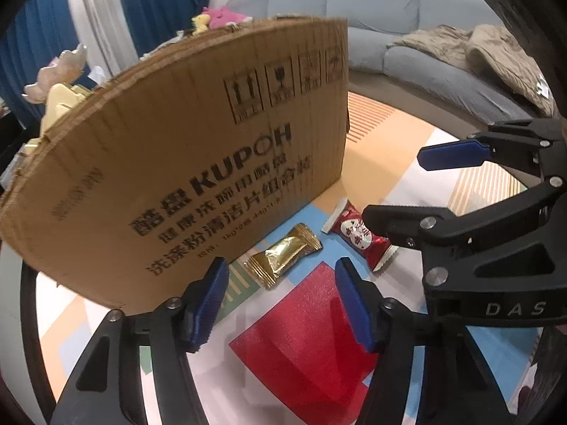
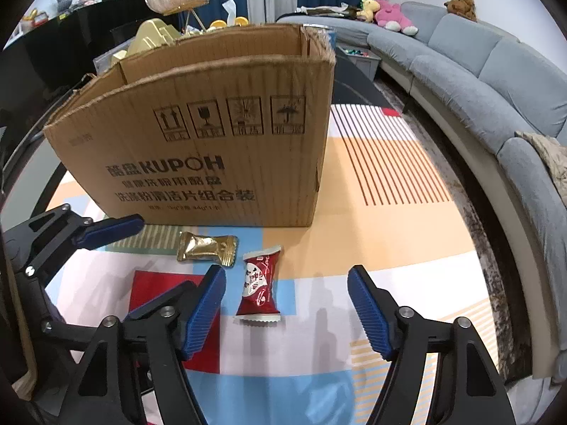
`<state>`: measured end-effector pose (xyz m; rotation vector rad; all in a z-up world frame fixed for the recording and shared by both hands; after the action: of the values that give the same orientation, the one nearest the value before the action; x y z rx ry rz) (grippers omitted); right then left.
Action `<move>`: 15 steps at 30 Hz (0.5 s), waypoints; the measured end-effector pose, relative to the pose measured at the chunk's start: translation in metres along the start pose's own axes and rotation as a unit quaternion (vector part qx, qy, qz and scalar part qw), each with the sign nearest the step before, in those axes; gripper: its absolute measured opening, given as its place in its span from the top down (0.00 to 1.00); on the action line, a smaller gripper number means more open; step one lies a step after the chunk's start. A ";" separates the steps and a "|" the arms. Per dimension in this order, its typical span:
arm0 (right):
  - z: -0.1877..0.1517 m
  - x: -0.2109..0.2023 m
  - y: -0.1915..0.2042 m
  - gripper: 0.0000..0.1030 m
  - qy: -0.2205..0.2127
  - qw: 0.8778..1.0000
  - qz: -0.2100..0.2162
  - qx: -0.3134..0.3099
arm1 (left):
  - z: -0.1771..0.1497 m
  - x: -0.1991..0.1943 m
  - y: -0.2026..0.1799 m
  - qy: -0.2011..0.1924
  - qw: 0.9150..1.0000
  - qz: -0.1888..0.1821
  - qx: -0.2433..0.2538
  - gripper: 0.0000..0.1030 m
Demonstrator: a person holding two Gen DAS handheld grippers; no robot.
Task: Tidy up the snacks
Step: 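Grasp the gold foil snack with the left tool while the right tool grasps the red-white snack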
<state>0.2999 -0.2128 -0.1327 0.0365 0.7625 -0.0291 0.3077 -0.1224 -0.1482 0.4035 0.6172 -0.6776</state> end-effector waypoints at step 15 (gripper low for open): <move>-0.014 0.026 0.006 0.39 0.031 0.999 0.008 0.003 | 0.001 0.025 -0.007 0.001 0.998 -0.034 0.050 0.51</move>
<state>0.3088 -0.2066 -0.1606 0.0491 0.8244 -0.0156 0.3188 -0.1391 -0.1639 0.4787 0.6033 -0.7749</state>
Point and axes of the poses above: each gripper's, at about its wrist camera, not at the fingertips, and x roughly the way its jaws point, y to its left, z to its top, the point moved 9 cm from there along x, roughly the way its jaws point, and after that the axes turned 12 degrees about -y, right-handed, at the moved point
